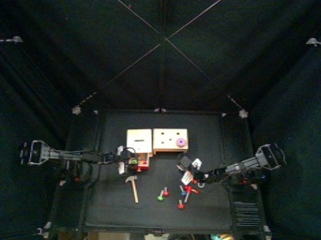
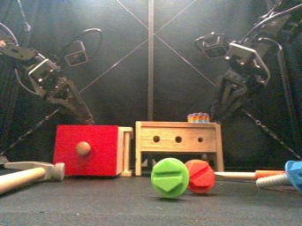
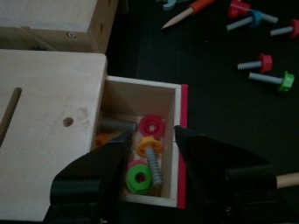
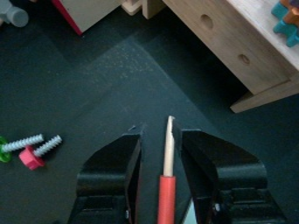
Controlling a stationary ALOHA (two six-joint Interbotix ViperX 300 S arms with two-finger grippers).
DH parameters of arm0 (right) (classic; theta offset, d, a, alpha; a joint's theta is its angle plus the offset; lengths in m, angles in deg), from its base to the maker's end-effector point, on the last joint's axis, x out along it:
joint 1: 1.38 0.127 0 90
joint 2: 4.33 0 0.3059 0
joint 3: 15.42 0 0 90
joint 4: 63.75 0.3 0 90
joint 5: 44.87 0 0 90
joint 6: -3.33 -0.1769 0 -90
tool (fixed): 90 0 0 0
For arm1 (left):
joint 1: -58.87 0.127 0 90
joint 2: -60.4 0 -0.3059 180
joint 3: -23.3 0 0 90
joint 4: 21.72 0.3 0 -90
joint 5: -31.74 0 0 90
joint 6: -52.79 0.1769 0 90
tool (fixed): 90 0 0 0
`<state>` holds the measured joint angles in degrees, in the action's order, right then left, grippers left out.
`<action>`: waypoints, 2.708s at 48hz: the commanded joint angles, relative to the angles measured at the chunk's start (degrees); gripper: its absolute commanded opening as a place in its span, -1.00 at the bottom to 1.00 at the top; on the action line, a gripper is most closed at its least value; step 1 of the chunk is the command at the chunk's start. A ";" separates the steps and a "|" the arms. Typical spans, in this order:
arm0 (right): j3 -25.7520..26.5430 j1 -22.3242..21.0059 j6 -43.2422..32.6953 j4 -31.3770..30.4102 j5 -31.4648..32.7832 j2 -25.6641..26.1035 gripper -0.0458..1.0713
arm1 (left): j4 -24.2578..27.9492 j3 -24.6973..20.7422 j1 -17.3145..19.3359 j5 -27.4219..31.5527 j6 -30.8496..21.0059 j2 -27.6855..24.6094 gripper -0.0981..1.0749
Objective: Grab green screw
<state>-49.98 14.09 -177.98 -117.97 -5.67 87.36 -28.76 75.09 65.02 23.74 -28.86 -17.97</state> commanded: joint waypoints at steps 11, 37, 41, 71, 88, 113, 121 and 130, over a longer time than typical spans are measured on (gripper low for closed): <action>0.62 -0.09 -0.18 1.14 0.97 0.70 0.35 | 0.35 -5.01 -8.53 -8.00 -0.18 -3.60 0.59; -0.09 0.18 -0.44 5.71 4.13 1.05 0.35 | 15.47 -18.54 -17.14 -10.11 0.70 -23.91 0.61; -0.09 0.18 -0.35 5.89 4.13 1.14 0.35 | 18.72 -20.83 -17.58 -8.53 0.70 -25.14 0.65; 0.00 -0.18 -0.53 6.77 4.13 0.70 0.35 | 31.29 -30.94 -24.08 2.81 0.79 -35.77 0.81; 0.00 -0.18 -0.53 7.21 4.13 0.44 0.35 | 31.38 -33.84 -23.64 2.90 0.79 -39.37 0.80; -0.09 -0.18 -0.53 7.21 4.13 0.18 0.35 | 28.65 -34.72 -21.53 2.46 0.70 -40.96 0.79; -0.09 -0.18 -0.53 7.21 4.13 0.09 0.35 | 28.30 -34.72 -21.45 2.81 0.70 -41.04 0.73; -0.09 -0.18 -0.53 7.29 4.13 0.09 0.35 | 28.04 -34.45 -21.53 2.90 0.70 -41.04 0.51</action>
<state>-50.60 14.00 -178.42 -110.59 -1.54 86.84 -0.54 41.51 43.31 26.81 -28.16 -59.72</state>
